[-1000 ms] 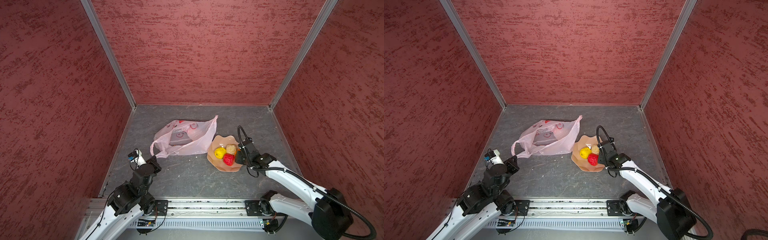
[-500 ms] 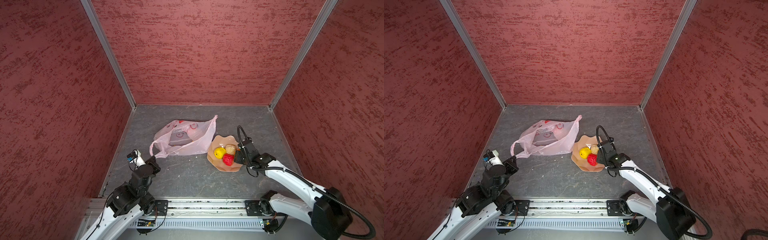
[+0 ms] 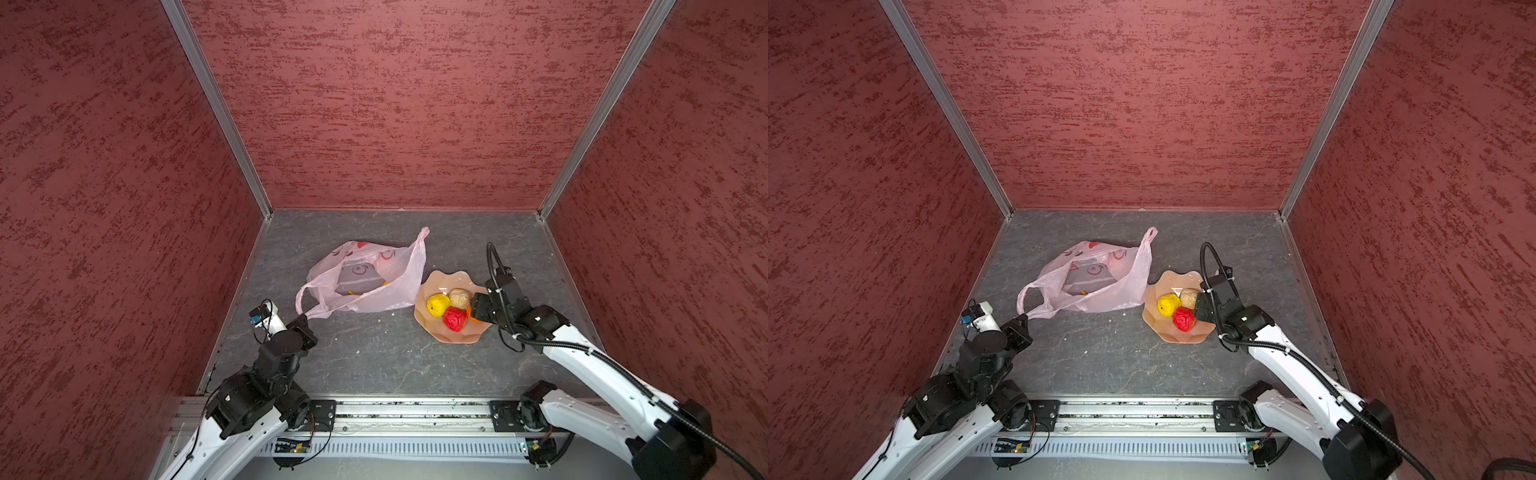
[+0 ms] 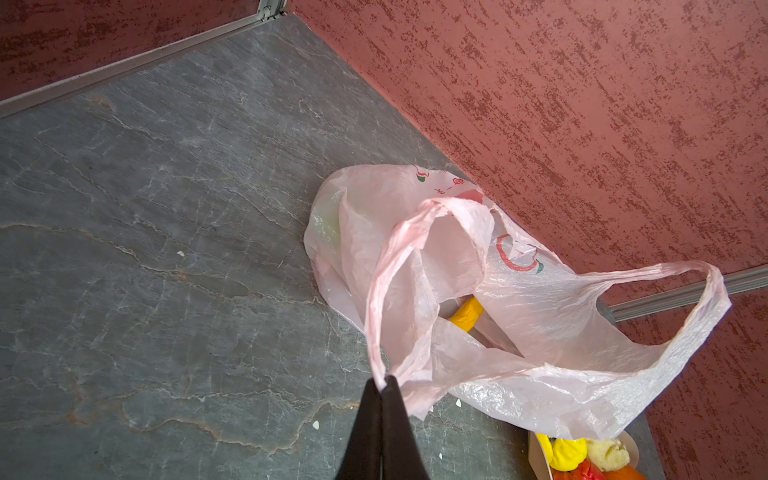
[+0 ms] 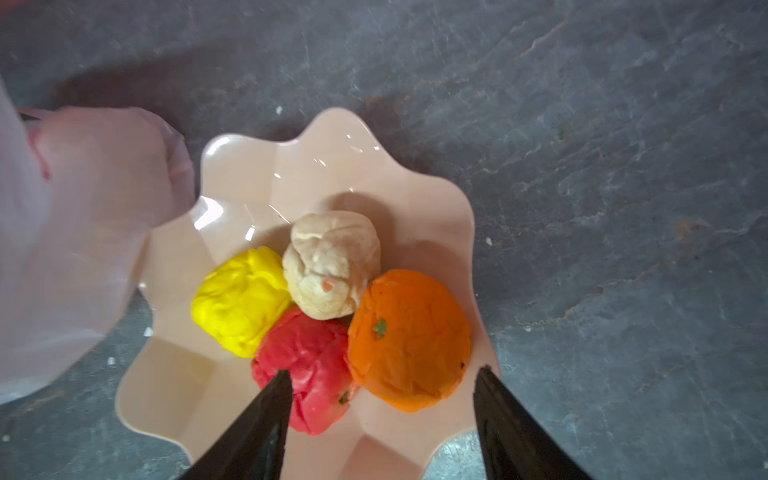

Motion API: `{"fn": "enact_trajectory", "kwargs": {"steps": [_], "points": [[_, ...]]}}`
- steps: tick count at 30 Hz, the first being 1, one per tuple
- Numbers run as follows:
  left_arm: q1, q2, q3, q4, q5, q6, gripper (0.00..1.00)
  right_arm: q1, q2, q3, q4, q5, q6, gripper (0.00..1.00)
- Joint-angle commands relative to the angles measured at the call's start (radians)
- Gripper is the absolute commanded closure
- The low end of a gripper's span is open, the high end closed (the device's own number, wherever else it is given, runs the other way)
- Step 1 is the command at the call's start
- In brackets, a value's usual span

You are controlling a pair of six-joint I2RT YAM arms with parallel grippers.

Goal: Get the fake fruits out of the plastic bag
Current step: 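Lower the orange into the peach bowl and open the right gripper, then move the right gripper from the bowl back into the bag mouth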

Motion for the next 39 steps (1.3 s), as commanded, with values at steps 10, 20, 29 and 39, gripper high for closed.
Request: {"fn": "enact_trajectory", "kwargs": {"steps": [10, 20, 29, 39], "points": [[0.002, 0.046, 0.109, -0.106, 0.096, 0.02, 1.0, 0.143, 0.164, 0.401, 0.151, -0.125, -0.223, 0.38], [0.002, 0.01, 0.246, -0.164, 0.093, 0.014, 1.0, 0.264, 0.448, 0.645, 0.31, -0.338, -0.314, 0.39], [0.013, -0.066, 0.328, -0.25, 0.114, 0.004, 1.0, 0.359, 0.582, 0.748, 0.405, -0.405, -0.296, 0.4], [0.119, -0.107, 0.315, -0.312, 0.217, 0.015, 1.0, 0.478, 0.721, 0.858, 0.31, -0.483, -0.324, 0.42]]}}
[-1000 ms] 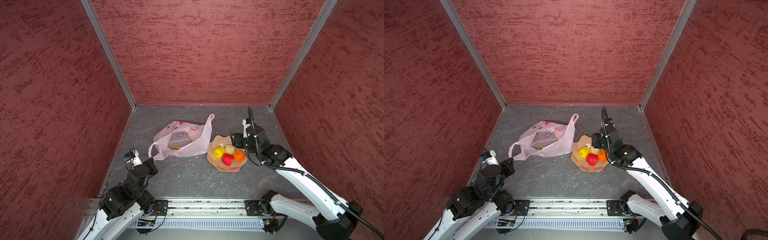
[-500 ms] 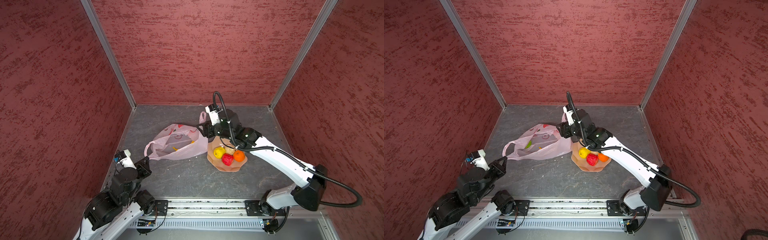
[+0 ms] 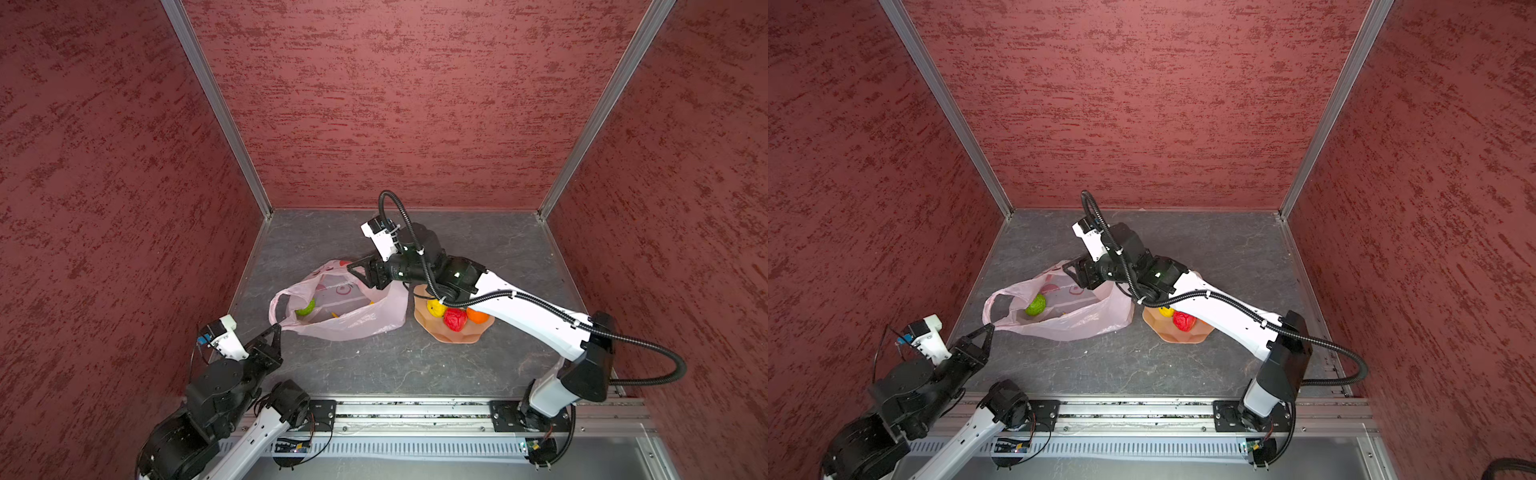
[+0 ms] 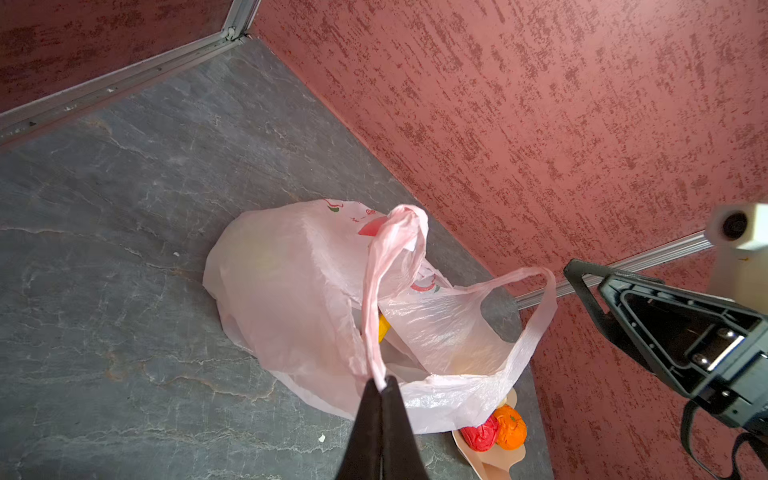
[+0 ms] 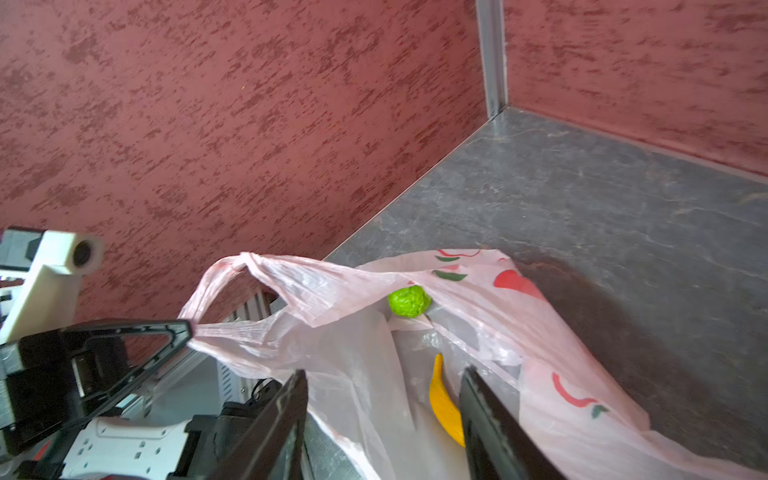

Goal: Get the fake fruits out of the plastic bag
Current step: 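Move the right gripper from the bowl back into the bag mouth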

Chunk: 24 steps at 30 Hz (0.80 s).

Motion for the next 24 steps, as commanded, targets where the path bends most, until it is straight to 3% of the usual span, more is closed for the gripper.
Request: {"fn": "enact_trajectory", "kwargs": {"steps": [1, 7, 15, 19, 24], "points": [[0.049, 0.002, -0.031, -0.023, 0.066, 0.013, 1.0, 0.031, 0.07, 0.036, -0.035, -0.052, -0.031, 0.43], [0.141, 0.017, -0.054, -0.008, 0.047, 0.039, 1.0, 0.052, 0.196, 0.045, -0.056, -0.109, -0.035, 0.51], [0.219, 0.001, -0.067, 0.023, 0.061, 0.066, 1.0, 0.054, 0.389, 0.135, -0.103, -0.076, -0.096, 0.53], [0.231, -0.006, -0.083, 0.011, 0.06, 0.037, 1.0, 0.054, 0.498, 0.211, -0.115, -0.144, -0.098, 0.54], [0.238, 0.064, -0.095, -0.024, -0.031, -0.043, 1.0, 0.066, 0.537, 0.209, -0.093, -0.231, -0.103, 0.54]]}}
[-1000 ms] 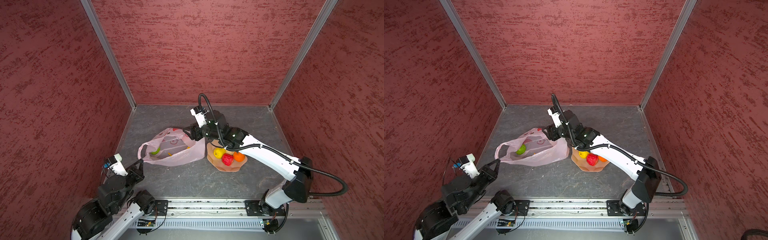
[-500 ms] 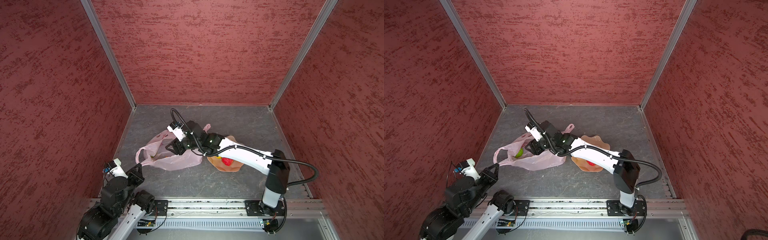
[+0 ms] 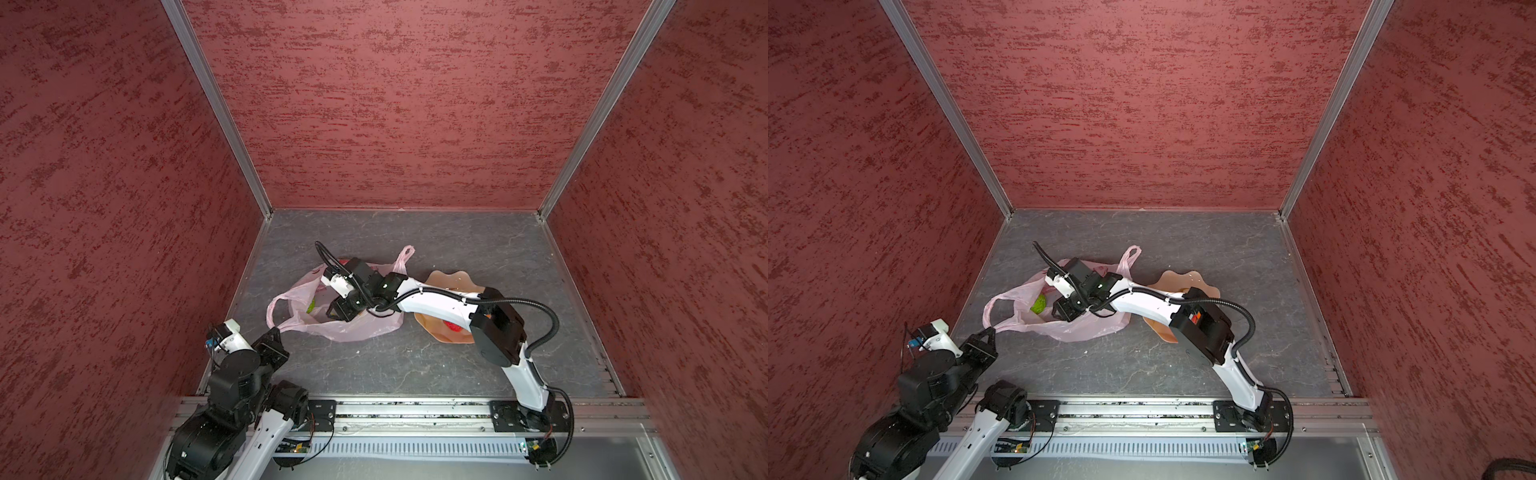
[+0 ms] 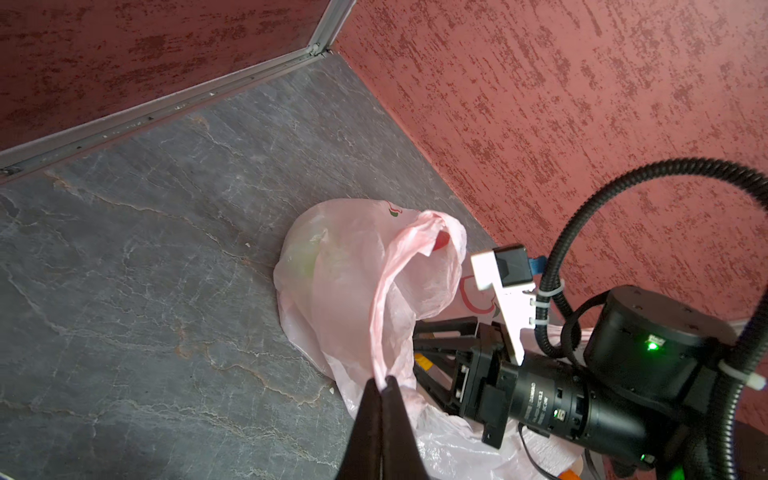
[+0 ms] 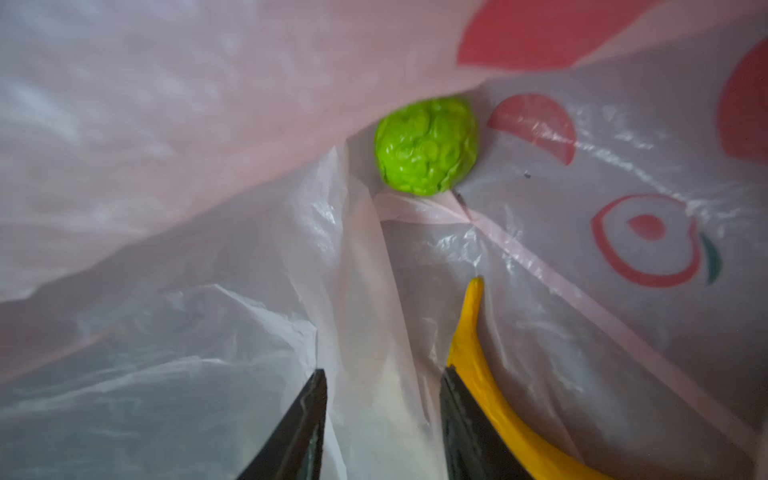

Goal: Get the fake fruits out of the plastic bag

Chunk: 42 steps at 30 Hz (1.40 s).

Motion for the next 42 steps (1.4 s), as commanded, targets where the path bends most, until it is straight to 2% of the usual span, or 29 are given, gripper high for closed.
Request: {"fn": "enact_trajectory", "kwargs": {"steps": [1, 5, 9, 13, 16, 25, 42], "points": [[0.012, 0.055, -0.016, -0.025, -0.094, -0.076, 1.0, 0.02, 0.01, 0.022, 0.007, -0.082, -0.042, 0.54], [0.013, 0.126, -0.043, -0.045, -0.236, -0.201, 1.0, 0.025, 0.026, 0.022, 0.025, -0.08, -0.045, 0.54], [0.014, 0.273, -0.019, -0.122, -0.339, -0.351, 1.0, 0.025, 0.032, 0.006, 0.073, -0.029, -0.033, 0.54], [0.011, 0.397, 0.01, -0.153, -0.369, -0.412, 1.0, 0.025, 0.044, -0.002, 0.145, 0.031, -0.007, 0.54], [0.009, 0.429, 0.013, -0.159, -0.364, -0.433, 1.0, 0.024, 0.068, 0.019, 0.18, 0.074, 0.002, 0.51], [0.006, 0.374, -0.004, -0.234, -0.336, -0.484, 1.0, 0.013, 0.19, 0.168, 0.195, 0.115, 0.009, 0.38], [0.006, 0.196, -0.078, -0.26, -0.25, -0.486, 1.0, 0.0, 0.44, 0.545, 0.098, 0.179, 0.137, 0.25]]}}
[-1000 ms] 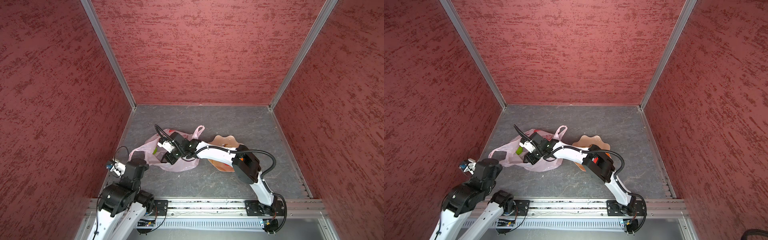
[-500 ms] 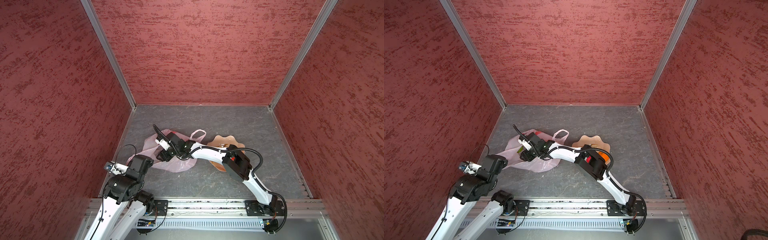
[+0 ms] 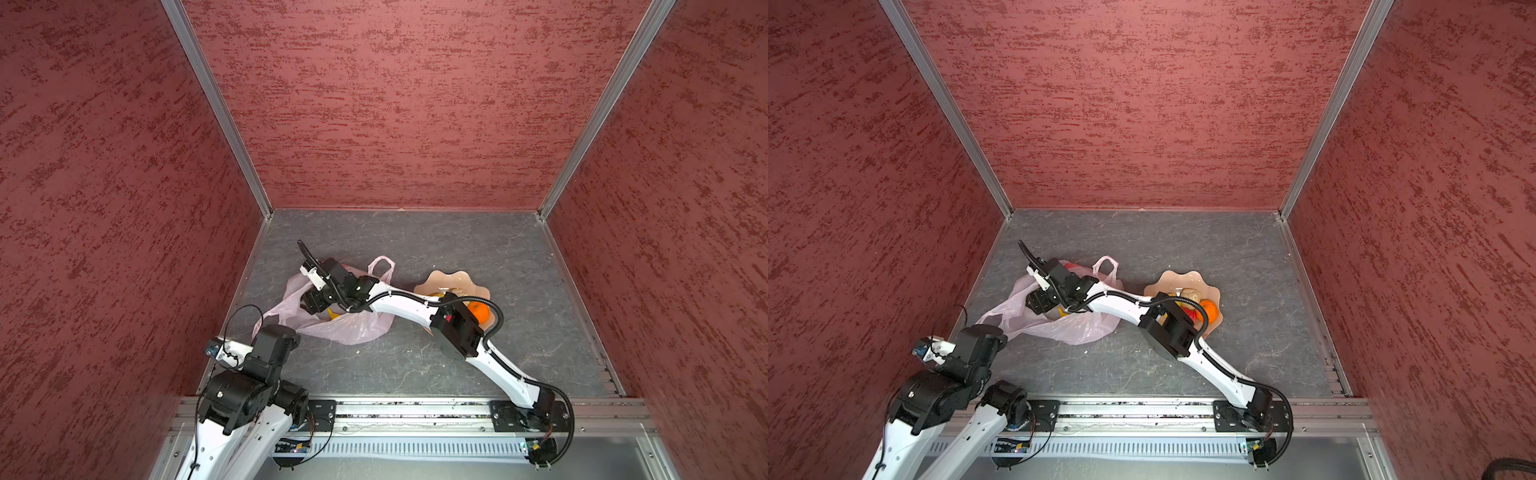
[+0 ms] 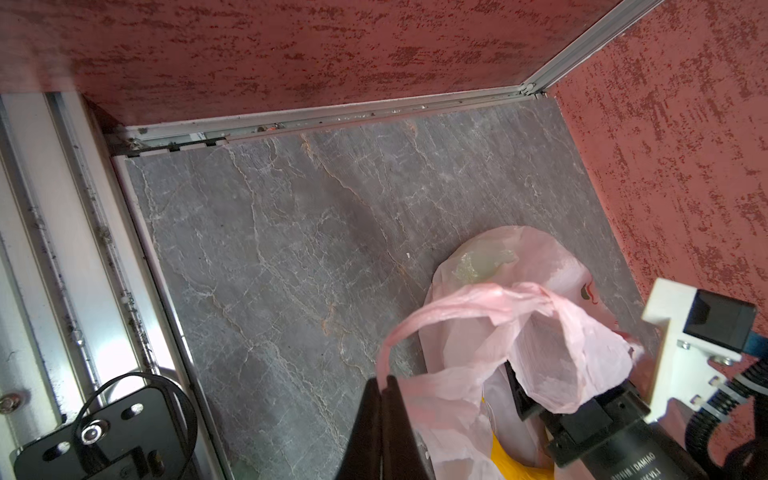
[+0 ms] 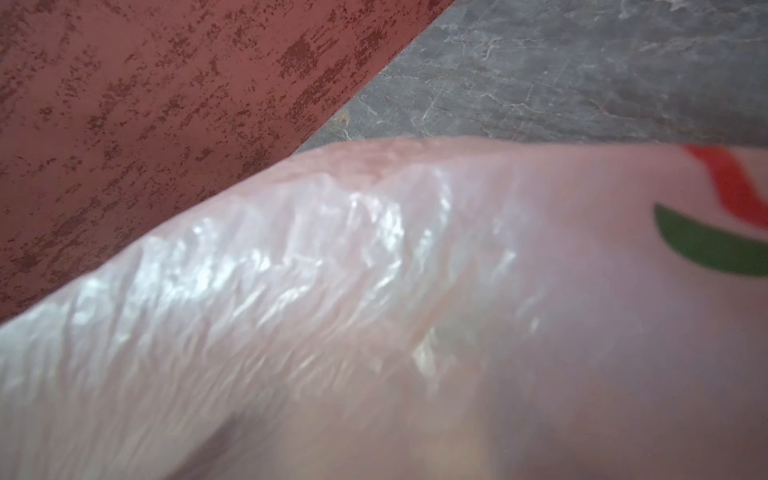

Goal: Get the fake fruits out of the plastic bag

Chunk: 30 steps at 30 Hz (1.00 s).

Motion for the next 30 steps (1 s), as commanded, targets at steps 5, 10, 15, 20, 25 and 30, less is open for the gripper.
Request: {"fn": "enact_trajectory", "kwargs": {"steps": [5, 10, 15, 20, 25, 30], "points": [[0.0, -0.046, -0.012, -0.02, 0.031, 0.001, 1.0, -0.018, 0.051, 0.066, -0.007, 0.069, 0.103, 0.25], [0.0, -0.041, -0.016, -0.012, 0.036, 0.007, 1.0, -0.034, 0.064, 0.066, 0.019, 0.057, 0.173, 0.28], [-0.001, -0.042, -0.016, -0.01, 0.04, 0.01, 1.0, -0.039, 0.063, 0.066, 0.041, 0.042, 0.197, 0.31], [-0.001, -0.042, -0.016, -0.008, 0.044, 0.016, 1.0, -0.043, 0.064, 0.063, 0.06, 0.031, 0.217, 0.34], [-0.001, -0.045, -0.016, -0.003, 0.064, 0.019, 1.0, -0.05, 0.075, 0.066, 0.079, 0.017, 0.238, 0.34], [-0.001, -0.058, -0.041, 0.025, 0.111, 0.017, 1.0, -0.051, 0.1, 0.096, 0.076, -0.016, 0.246, 0.34]]}}
